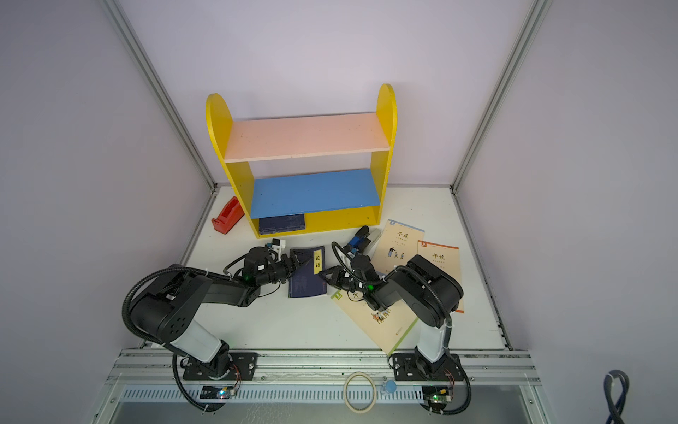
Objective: Stacking books/files
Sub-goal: Pick up the book at the center of the table.
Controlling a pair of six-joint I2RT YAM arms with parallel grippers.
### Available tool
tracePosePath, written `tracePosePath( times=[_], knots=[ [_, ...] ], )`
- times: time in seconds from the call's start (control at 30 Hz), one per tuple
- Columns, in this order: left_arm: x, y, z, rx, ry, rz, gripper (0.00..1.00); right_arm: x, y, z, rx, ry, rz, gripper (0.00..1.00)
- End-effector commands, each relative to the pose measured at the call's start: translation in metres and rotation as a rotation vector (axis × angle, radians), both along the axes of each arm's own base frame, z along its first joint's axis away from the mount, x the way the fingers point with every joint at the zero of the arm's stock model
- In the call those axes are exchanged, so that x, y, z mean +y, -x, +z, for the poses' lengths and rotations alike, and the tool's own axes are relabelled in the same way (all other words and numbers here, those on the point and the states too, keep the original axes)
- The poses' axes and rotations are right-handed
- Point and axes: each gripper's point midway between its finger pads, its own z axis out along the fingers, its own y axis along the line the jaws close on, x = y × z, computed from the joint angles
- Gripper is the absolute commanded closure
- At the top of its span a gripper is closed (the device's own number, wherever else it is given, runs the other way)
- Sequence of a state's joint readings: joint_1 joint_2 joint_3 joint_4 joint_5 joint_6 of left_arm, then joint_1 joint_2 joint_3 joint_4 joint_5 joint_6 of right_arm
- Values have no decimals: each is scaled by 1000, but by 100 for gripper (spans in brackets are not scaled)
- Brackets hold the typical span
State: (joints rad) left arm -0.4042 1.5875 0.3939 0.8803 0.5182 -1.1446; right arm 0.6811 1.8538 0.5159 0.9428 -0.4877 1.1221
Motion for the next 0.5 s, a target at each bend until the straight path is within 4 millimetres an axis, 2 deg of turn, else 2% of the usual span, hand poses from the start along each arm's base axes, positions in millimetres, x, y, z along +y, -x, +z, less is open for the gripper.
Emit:
tracePosePath(
  times=[0.0,0.17,0.27,0.4,0.47],
  knots=[
    [-2,4,14,-46,3,-33,19,8,-4,14,-60,-58,22,100],
    [3,9,21,-51,-29,-22,29,11,-5,16,-66,-71,37,100],
    [3,12,26,-57,-18,-31,50,11,-5,22,-82,-73,41,100],
    [1,15,33,-73,22,-44,82,11,-6,31,-101,-62,44,100],
    [0,16,38,-83,39,-45,93,9,-6,35,-109,-59,42,94]
  ],
)
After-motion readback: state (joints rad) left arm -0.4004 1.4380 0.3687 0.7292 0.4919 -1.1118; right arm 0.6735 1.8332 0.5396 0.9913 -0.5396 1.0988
